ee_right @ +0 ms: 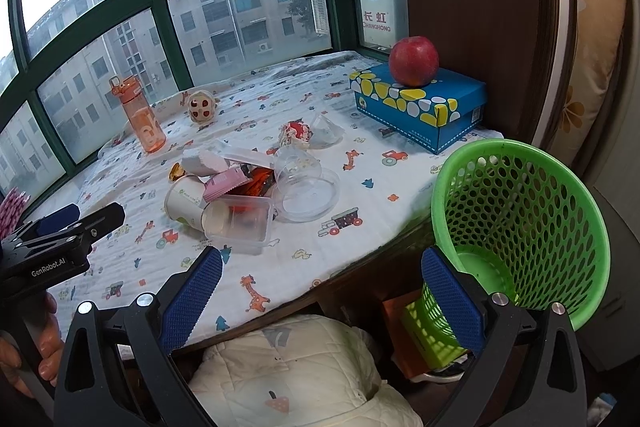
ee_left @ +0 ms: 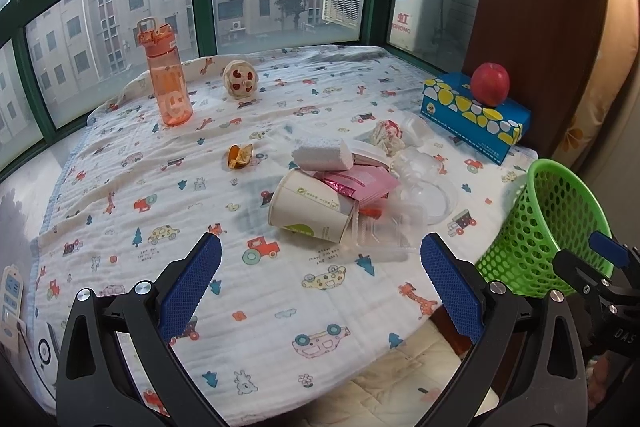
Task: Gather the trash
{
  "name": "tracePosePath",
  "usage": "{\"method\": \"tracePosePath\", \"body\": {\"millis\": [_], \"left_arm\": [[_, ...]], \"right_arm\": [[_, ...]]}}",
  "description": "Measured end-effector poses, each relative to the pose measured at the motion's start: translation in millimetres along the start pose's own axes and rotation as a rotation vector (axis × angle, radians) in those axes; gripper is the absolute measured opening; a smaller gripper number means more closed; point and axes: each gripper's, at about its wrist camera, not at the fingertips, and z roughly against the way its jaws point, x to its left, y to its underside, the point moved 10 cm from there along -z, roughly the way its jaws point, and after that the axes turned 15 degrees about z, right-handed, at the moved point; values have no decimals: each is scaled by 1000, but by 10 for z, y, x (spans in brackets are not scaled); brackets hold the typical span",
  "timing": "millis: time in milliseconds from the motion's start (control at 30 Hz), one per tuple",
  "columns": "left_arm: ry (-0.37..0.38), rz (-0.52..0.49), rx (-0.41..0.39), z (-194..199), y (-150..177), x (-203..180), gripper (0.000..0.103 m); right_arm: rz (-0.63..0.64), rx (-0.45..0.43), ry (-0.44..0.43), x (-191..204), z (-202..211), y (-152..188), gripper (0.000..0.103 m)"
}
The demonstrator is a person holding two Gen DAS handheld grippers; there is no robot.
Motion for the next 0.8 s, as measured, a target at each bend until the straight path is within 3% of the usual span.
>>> {"method": "tracePosePath", "body": {"millis": [800], "left_arm": [[-4,2,8,-27,23,29,98]], "right_arm": [[-3,3,-4,-12,-20,22,97]]}}
